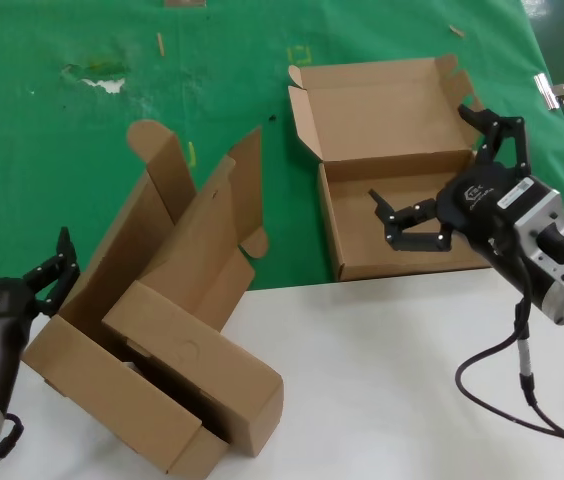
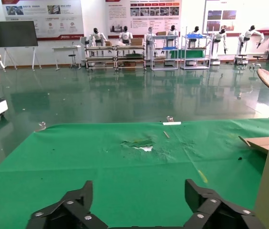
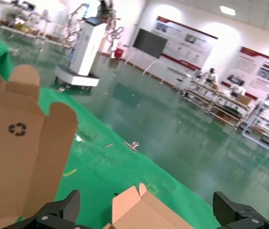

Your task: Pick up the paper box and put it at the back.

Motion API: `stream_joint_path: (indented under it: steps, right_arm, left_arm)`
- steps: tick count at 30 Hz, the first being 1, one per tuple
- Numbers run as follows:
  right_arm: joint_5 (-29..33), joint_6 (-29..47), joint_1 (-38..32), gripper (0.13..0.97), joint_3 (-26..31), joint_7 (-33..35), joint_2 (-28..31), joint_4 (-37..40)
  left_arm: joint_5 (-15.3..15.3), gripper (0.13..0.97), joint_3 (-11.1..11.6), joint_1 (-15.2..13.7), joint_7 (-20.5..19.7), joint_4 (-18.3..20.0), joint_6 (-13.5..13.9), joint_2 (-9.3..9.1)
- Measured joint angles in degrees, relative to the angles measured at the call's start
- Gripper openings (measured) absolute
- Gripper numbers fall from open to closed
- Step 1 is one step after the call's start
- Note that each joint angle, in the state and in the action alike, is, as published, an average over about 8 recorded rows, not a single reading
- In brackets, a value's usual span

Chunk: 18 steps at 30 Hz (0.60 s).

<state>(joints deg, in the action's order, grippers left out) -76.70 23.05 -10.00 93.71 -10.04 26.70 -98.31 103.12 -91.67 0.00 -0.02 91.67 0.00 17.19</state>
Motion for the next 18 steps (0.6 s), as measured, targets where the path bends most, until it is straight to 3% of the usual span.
stream_joint_path:
  steps: [9,18]
  right_arm:
    - [-6.08,-5.3,2.3,0.966,-0.47,2.31,-2.19,1.52]
    - [-12.11,-10.56,4.6,0.966,-0.94,4.6,-4.37,3.04]
  left_arm:
    - [0.0,0.772,0.0,0.0,0.01,0.0,0.0,0.0]
    - [0.0,0.899,0.0,0.0,0.03,0.0,0.0,0.0]
